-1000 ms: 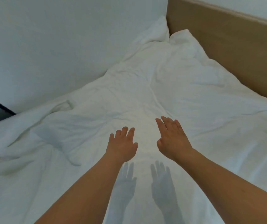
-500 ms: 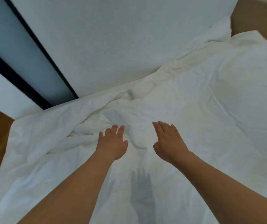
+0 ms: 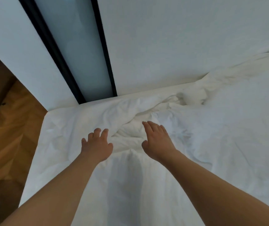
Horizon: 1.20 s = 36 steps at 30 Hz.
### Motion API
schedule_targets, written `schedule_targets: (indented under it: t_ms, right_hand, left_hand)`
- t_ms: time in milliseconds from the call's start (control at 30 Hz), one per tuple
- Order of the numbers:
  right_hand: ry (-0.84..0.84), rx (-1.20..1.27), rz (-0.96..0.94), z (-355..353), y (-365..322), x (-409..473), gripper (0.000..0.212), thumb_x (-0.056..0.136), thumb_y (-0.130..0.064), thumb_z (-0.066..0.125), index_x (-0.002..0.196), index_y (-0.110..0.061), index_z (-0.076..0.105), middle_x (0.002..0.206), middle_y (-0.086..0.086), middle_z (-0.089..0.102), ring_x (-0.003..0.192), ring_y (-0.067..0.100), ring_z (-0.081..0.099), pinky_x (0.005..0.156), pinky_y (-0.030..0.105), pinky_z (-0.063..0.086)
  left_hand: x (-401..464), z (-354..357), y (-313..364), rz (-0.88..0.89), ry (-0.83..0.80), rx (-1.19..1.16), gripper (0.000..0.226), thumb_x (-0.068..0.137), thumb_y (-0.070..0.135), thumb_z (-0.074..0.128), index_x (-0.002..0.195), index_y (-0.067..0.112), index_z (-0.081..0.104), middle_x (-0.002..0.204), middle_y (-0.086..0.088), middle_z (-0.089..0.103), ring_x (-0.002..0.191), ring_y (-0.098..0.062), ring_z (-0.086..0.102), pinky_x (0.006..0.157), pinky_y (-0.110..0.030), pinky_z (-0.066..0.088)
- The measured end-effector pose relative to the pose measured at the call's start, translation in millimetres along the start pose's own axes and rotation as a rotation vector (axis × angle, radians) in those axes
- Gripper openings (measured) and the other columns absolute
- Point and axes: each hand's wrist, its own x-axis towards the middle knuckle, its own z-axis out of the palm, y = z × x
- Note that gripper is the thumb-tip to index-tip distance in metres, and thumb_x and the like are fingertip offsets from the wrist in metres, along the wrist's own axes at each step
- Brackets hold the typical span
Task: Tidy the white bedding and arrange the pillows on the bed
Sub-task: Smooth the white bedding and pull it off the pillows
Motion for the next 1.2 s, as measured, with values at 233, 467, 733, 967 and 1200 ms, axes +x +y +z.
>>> schedule_targets:
  t_ms: [233, 467, 733, 967, 1200]
  right_hand:
    - [-0.012, -0.023, -0.031, 128.5, -0.4, 113.7, 0.070, 0.091, -0.024, 0.043, 0.153, -0.018, 0.014, 0.160, 0.002, 0.017, 0.147, 0.020, 0.013, 0.122, 0.041, 0.003]
    - [0.047, -0.131, 0.002, 303.3, 39.4, 229.2, 0.072, 0.093, -0.050, 0.020, 0.154, -0.013, 0.019, 0.161, 0.013, 0.015, 0.148, 0.031, 0.017, 0.120, 0.047, 0.007]
    - [0.344, -0.137, -0.059, 358.0, 60.6, 255.6, 0.061, 0.089, -0.039, 0.039, 0.145, -0.016, 0.043, 0.152, 0.011, 0.039, 0.142, 0.030, 0.031, 0.116, 0.049, 0.020]
    - [0.254, -0.163, -0.074, 353.5, 63.6, 255.8, 0.064, 0.086, -0.038, 0.040, 0.144, -0.012, 0.044, 0.150, 0.013, 0.041, 0.140, 0.032, 0.033, 0.115, 0.052, 0.020]
    - [0.354, -0.161, -0.201, 354.8, 68.6, 248.3, 0.069, 0.087, -0.047, 0.042, 0.146, -0.012, 0.042, 0.148, 0.007, 0.045, 0.139, 0.027, 0.038, 0.113, 0.050, 0.025]
  left_hand:
    - [114.2, 98.5, -49.1, -0.007, -0.038, -0.064, 0.066, 0.096, 0.049, 0.036, 0.153, 0.035, 0.005, 0.161, -0.001, 0.002, 0.146, -0.029, 0.008, 0.113, -0.054, 0.022]
    - [249.0, 235.8, -96.1, -0.067, 0.257, -0.011, 0.064, 0.091, 0.069, 0.015, 0.151, 0.048, 0.005, 0.163, -0.007, 0.005, 0.148, -0.036, 0.005, 0.108, -0.071, 0.002]
    - [384.7, 221.5, -54.1, -0.173, 0.609, -0.150, 0.074, 0.077, 0.036, 0.039, 0.150, 0.023, 0.029, 0.144, -0.018, 0.037, 0.138, -0.039, 0.028, 0.108, -0.064, -0.011]
    - [376.1, 213.8, -59.6, -0.149, 0.440, -0.016, 0.071, 0.080, 0.038, 0.026, 0.150, 0.024, 0.027, 0.137, -0.016, 0.041, 0.129, -0.040, 0.036, 0.113, -0.066, 0.000]
    - [356.2, 213.3, -65.7, -0.106, 0.493, 0.085, 0.066, 0.090, 0.024, 0.043, 0.152, 0.028, 0.022, 0.142, -0.016, 0.037, 0.128, -0.039, 0.038, 0.114, -0.064, 0.008]
